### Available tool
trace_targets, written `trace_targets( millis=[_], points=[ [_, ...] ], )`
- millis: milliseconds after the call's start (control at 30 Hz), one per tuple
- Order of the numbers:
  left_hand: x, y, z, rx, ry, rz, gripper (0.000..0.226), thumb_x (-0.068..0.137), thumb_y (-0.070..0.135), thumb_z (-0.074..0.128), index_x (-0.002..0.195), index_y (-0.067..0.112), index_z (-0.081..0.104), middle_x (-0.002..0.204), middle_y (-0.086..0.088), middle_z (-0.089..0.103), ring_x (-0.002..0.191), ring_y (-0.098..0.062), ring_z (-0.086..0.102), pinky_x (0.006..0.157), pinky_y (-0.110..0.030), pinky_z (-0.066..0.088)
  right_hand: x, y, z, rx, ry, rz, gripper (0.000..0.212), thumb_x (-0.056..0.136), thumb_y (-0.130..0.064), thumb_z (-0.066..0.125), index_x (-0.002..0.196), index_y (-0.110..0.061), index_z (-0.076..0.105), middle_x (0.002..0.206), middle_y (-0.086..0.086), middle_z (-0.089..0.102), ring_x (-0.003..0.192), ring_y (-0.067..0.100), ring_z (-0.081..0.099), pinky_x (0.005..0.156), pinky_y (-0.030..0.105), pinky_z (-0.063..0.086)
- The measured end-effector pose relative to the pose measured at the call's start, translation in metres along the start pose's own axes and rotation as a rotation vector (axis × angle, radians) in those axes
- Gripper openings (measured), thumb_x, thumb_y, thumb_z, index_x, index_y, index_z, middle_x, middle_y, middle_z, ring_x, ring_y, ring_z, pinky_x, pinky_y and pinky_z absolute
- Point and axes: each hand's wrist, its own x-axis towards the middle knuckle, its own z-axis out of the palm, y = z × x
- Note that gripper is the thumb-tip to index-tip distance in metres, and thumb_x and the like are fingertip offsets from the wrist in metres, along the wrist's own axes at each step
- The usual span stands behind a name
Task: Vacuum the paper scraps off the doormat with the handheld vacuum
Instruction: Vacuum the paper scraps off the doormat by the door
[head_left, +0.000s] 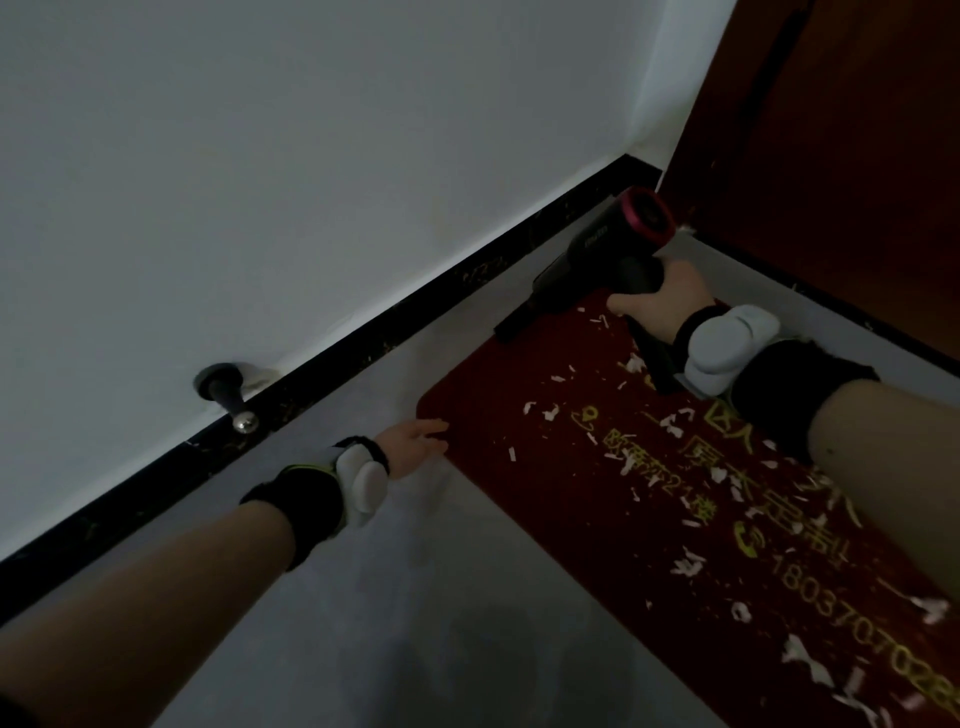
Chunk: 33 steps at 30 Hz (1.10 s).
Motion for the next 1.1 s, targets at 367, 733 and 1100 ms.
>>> trace_targets(
  millis=[367,733,1100],
  points=[
    [0.0,-0.006,0.006,-0.037,0.018,0.015,0.045,0.099,0.024,0.045,0.143,0.025,0.037,0.152,-0.003,0.03,0.139,-0.021,0.03,0.112,-0.028,0.022,-0.013,0.019,-0.023,-0.209,0.315,0.047,0.035,0.081,-0.024,0.067,0.102,0.001,0.055,0.099,0.018,0.062,0.089,0.035,0.059,0.072,0.041,0.051],
    [0.0,-0.002,0.017,0.225,-0.039,0.079,0.063,0.098,0.03,0.045,0.15,0.018,0.012,0.159,-0.002,0.004,0.147,-0.015,0.0,0.115,-0.024,0.003,-0.004,0.024,-0.038,0.01,0.278,0.101,0.02,0.079,-0.016,0.068,0.082,-0.009,0.05,0.069,0.001,0.048,0.061,0.017,0.046,0.056,0.03,0.035],
    [0.0,-0.002,0.018,0.314,-0.029,0.104,0.058,0.099,0.03,0.045,0.149,0.023,0.018,0.158,0.003,0.005,0.146,-0.015,0.006,0.116,-0.024,0.008,-0.018,0.036,-0.078,0.062,-0.028,0.198,0.021,0.08,-0.011,0.069,0.097,-0.003,0.06,0.077,0.012,0.06,0.061,0.023,0.054,0.057,0.03,0.046]
  ],
)
